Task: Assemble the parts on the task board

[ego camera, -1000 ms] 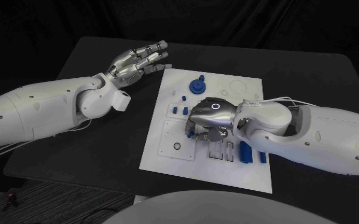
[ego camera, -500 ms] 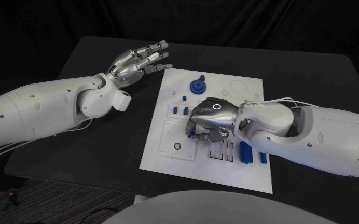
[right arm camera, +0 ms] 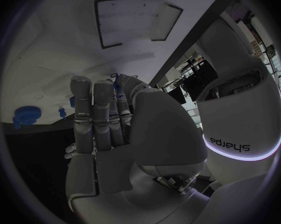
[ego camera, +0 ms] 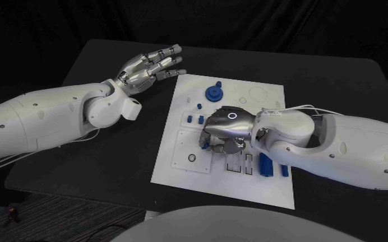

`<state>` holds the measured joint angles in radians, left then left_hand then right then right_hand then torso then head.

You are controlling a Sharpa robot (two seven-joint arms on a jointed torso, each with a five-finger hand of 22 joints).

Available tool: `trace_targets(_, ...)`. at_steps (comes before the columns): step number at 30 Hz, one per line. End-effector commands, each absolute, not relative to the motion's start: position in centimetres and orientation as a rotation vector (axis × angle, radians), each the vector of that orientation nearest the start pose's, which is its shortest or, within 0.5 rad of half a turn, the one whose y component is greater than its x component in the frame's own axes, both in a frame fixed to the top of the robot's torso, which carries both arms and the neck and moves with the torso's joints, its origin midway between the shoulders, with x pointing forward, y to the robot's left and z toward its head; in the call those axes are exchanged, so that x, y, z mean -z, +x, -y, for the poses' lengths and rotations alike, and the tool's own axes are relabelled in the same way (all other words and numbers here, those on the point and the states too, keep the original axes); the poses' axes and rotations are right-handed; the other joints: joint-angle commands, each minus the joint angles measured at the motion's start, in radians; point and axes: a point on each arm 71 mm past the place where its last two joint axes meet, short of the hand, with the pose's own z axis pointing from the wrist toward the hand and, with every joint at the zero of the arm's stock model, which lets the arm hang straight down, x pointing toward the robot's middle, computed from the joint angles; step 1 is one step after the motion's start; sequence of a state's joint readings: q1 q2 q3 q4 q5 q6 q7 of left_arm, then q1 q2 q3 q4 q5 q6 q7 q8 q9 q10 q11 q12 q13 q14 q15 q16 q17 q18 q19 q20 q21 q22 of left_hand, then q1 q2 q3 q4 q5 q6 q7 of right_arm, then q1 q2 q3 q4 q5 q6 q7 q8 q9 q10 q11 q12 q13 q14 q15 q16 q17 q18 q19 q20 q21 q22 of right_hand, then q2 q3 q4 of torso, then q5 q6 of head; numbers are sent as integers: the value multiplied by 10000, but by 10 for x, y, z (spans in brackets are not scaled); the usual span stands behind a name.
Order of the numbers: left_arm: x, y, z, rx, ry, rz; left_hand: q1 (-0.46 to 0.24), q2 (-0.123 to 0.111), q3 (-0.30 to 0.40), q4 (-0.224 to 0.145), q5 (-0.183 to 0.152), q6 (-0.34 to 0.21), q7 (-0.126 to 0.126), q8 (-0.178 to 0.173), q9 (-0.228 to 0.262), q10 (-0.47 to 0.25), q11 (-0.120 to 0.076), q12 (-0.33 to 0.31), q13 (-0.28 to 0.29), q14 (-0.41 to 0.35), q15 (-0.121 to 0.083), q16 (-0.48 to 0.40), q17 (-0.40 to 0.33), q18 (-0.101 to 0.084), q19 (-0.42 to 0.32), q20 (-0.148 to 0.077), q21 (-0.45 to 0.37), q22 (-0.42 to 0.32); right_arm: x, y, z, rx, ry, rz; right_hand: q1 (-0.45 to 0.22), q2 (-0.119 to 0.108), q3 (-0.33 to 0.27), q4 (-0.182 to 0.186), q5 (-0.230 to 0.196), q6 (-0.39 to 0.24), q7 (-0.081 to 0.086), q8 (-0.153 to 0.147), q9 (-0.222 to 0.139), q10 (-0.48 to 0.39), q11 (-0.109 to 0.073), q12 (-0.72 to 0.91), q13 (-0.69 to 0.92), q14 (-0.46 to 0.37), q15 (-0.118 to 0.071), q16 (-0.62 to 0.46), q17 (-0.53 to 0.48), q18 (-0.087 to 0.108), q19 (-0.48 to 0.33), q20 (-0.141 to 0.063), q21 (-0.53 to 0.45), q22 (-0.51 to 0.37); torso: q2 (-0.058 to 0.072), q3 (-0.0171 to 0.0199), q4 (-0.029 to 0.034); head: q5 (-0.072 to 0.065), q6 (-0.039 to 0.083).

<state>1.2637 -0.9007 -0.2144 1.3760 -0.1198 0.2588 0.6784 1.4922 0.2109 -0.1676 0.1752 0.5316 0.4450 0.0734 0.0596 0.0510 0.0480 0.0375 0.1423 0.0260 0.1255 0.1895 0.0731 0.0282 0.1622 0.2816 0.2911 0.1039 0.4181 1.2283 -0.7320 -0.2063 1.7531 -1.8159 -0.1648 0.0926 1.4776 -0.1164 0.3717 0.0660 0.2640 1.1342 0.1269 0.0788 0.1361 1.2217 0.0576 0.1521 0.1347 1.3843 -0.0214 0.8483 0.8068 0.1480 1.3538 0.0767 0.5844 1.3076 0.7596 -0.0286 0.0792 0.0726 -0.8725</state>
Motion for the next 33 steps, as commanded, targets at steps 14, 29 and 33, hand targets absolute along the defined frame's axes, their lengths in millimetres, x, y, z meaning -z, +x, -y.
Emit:
trace_targets(14,192,482,-258,20012,-7658,-14618,34,81,70,16,-25,81,40,49,19,-30,74,5,5,-34,14,54,4,73,-6,-15,4,-30,213,382,73,-9168,-9395,-15987,-26,65,-51,-141,-293,-73,9,5,-67,-257,51,154,151,-187,38,-20,-38,20,-159,67,-251,597,9,6,-1,-22,-1)
trace_targets(29,193,482,-258,19986,-7689,-14650,21,105,90,26,-32,128,57,63,25,-27,93,19,8,-30,18,63,6,71,-7,-15,1,-42,202,382,78,-9124,-9432,-15752,-136,477,-121,-136,199,360,-128,249,156,-214,-58,435,319,-130,-39,115,31,4,-76,2,-97,649,-1,14,-14,-15,-1)
trace_targets(33,193,482,-258,19989,-7690,-14658,15,110,94,30,-36,136,61,65,26,-27,97,22,9,-28,19,66,7,71,-4,-15,1,-42,200,383,78,-8918,-9508,-15908,-219,584,-112,-86,250,279,-117,212,171,-303,-32,433,325,-182,-16,53,-34,19,-133,13,-279,612,-1,10,-12,-20,-1)
